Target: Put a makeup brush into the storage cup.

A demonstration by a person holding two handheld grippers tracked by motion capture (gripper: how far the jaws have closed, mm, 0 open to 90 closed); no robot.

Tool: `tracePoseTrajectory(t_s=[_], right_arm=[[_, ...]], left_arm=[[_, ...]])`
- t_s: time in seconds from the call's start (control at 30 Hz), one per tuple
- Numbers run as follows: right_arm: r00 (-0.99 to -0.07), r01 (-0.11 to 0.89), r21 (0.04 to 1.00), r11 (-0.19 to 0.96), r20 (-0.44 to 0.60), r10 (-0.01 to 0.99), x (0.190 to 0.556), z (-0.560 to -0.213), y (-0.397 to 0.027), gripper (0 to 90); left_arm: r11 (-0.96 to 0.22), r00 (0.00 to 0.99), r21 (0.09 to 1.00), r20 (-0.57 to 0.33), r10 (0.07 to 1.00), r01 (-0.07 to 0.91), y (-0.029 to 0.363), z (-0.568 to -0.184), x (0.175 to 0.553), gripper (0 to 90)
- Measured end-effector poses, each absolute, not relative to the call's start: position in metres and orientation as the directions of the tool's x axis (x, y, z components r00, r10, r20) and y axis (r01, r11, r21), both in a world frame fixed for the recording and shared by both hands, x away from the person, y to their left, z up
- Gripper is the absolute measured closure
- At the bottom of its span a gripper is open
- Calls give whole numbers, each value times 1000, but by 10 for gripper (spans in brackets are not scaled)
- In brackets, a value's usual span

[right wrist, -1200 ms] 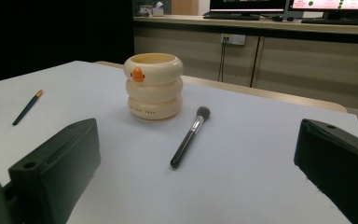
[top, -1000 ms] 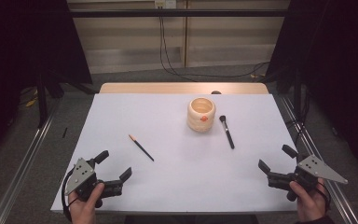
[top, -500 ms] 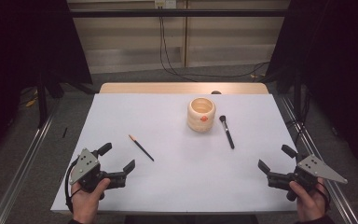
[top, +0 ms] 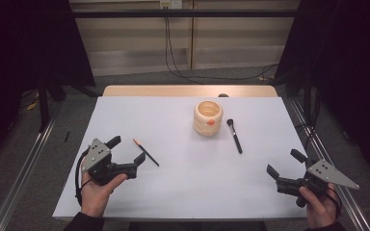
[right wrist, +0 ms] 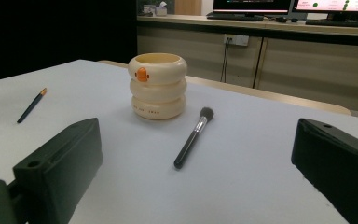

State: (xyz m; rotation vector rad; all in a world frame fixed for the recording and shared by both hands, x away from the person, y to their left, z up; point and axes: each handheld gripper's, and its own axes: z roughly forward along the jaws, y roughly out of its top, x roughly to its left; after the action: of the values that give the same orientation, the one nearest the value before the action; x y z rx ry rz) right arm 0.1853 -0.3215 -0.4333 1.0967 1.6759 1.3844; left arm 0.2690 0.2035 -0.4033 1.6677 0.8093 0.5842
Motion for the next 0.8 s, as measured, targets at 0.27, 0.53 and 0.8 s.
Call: tracePoseTrajectory(t_s=[0.27,0.53,0.8], right_arm=[[-407,178,981,71,8,913,185,-433,-322,13],[-398,182,981,62,16,917,185,-433,-322,11],[-398,183,981,61,18,917,185,-433,-323,12]], left_arm=[[-131,636,964,-48,770,231,195,-403,290,13],[-132,619,965,-39,785,228,195,-398,305,12],[-140,605,962,-31,796,234,193,-396,318,13]])
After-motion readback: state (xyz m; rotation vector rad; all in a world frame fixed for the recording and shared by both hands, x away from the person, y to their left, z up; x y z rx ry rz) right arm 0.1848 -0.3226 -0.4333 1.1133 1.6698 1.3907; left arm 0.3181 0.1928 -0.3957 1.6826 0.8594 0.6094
